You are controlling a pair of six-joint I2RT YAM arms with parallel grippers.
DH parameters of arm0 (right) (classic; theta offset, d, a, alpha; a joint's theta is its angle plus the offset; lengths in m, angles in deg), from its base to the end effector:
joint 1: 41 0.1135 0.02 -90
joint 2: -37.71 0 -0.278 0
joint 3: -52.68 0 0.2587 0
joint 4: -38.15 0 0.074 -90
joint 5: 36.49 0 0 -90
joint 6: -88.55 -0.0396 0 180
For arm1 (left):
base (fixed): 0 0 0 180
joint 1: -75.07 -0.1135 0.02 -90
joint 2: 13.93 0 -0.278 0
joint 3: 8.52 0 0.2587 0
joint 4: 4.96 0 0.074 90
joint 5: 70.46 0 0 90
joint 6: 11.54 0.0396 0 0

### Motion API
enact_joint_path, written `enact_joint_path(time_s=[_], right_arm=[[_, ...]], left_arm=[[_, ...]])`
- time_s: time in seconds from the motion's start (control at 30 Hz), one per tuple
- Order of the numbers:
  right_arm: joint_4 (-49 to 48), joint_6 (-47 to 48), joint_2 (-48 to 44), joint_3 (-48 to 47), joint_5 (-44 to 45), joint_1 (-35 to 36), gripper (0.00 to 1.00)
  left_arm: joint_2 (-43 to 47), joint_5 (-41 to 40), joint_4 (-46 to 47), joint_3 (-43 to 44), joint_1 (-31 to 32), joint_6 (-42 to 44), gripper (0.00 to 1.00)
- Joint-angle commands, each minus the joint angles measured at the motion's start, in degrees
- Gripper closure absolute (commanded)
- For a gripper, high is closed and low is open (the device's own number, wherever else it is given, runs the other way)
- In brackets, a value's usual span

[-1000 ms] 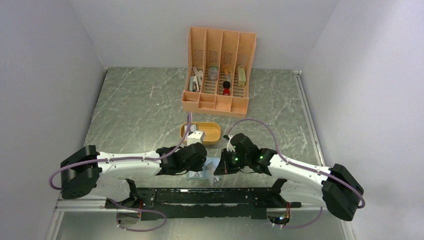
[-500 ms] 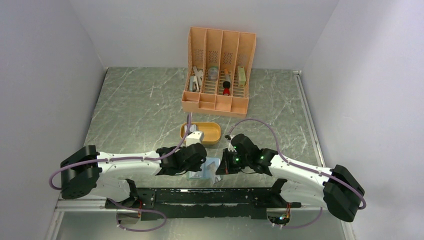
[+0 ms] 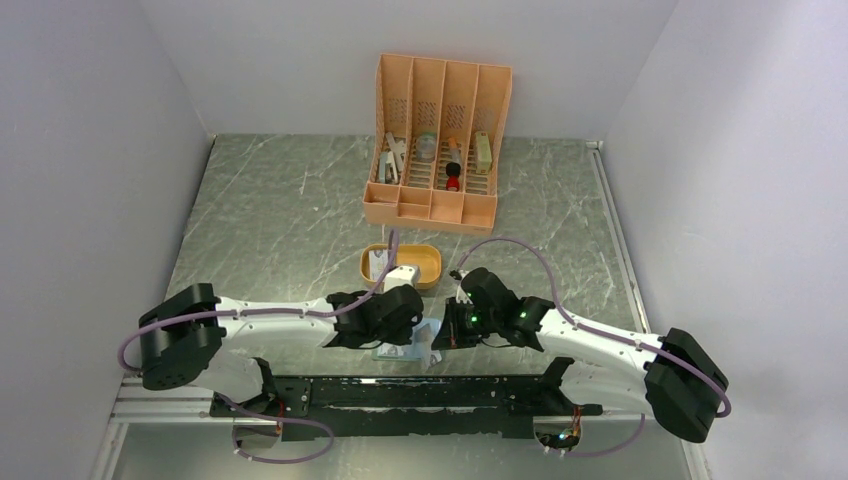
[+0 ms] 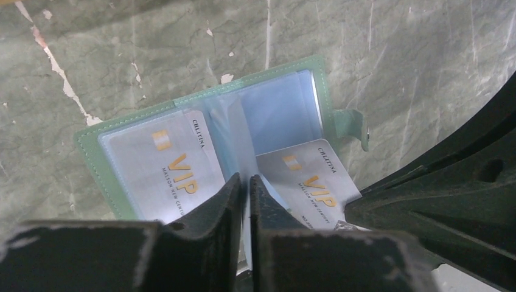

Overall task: Put the credit cards into the card holder
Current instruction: Turn over the card slot in the card holder.

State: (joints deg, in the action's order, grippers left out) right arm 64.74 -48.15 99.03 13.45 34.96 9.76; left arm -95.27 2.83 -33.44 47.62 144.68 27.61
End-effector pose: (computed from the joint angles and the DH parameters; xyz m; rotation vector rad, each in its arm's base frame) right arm 0.1167 0.1628 0.1763 -0.2622 2.6965 1.0577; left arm 0.1077 -0.2571 0.1880 0.2921 2.5157 -0.5358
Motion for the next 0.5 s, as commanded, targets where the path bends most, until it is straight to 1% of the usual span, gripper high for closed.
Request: enact_joint_path(time_s=[0.0,0.07,0.1,0.17,0.27,0.47], right_arm=[[-0.26,0.28,0.07,-0.12,1.24,0.41,1.0],[0.06,0.29,0.13,0.05,1.8,0.4,1.0],[0.32,0.29,0.08,0.11,2.23,0.48,1.0],[0.92,0.29,-0.14,0.32,2.92,0.4,1.0],[1.33,0.16,-0.45,0.71,3.66,0.39,1.0],[1.24,-0.21,-0.65,1.34,3.71,0.39,1.0]], left_arm=[[-1.35,2.5,2.08,2.78,0.27,1.7,0.82],[-1.0,2.77,2.37,2.85,0.27,1.93,0.75],[-0.68,2.78,2.45,2.77,0.27,1.98,0.7],[0.08,2.71,2.54,2.65,0.27,2.05,0.63],[0.94,2.37,2.27,2.44,0.27,2.11,0.62],[1.57,1.97,2.06,2.07,0.27,1.85,0.63]])
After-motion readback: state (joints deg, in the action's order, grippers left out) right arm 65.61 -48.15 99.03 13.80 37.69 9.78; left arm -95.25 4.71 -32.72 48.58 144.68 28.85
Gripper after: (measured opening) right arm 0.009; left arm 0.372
